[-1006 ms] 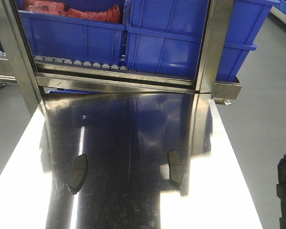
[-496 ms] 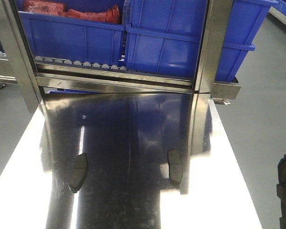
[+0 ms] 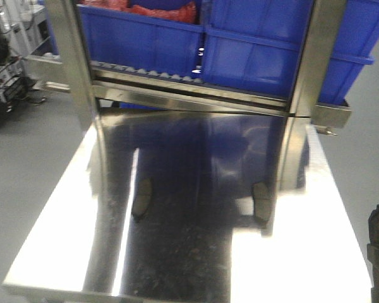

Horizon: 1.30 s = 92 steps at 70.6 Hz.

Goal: Move and align brake pads A on conveyor
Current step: 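Drive the base toward the conveyor holding both brake pads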

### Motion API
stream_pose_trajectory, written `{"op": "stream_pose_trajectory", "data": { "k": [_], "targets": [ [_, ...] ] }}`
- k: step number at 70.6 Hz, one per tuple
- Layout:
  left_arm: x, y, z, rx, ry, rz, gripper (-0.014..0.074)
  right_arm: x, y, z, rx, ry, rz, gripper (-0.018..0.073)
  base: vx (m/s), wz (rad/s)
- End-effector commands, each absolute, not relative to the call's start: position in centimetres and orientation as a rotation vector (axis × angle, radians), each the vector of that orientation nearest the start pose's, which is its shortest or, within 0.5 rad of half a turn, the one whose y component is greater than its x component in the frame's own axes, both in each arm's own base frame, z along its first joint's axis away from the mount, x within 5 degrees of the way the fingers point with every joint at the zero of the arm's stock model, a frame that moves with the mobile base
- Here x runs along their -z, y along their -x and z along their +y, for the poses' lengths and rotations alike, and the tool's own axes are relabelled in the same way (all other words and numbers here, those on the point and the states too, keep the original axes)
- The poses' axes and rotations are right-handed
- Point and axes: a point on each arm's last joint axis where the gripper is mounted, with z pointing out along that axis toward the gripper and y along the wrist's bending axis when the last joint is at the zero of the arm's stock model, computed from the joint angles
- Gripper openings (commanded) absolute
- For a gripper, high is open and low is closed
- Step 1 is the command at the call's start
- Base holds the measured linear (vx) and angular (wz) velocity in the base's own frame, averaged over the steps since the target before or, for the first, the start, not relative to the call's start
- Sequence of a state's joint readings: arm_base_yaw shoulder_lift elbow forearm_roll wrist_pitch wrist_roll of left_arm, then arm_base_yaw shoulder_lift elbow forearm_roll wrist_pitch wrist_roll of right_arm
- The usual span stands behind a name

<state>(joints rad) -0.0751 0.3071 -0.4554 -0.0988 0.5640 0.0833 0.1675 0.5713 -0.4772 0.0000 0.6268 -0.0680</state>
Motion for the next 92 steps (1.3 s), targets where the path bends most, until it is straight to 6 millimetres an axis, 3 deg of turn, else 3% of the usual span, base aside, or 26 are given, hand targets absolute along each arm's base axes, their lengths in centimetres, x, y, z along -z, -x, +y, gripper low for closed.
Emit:
{"op": "stream_pose_trajectory", "data": {
  "k": [1, 92],
  "targets": [
    [-31.38, -6.83, -1.01, 0.112, -0.097, 1.770, 0.0146, -29.05, -11.07, 1.86, -0.055, 0.254, 2.081, 0.0091, -0.16, 0.35],
    [-31.38, -6.83, -1.01, 0.112, -0.097, 1.771, 0.0146, -28.96, -11.02, 1.86, -0.054, 0.256, 2.092, 0.0091, -0.10, 0.66]
  ]
}}
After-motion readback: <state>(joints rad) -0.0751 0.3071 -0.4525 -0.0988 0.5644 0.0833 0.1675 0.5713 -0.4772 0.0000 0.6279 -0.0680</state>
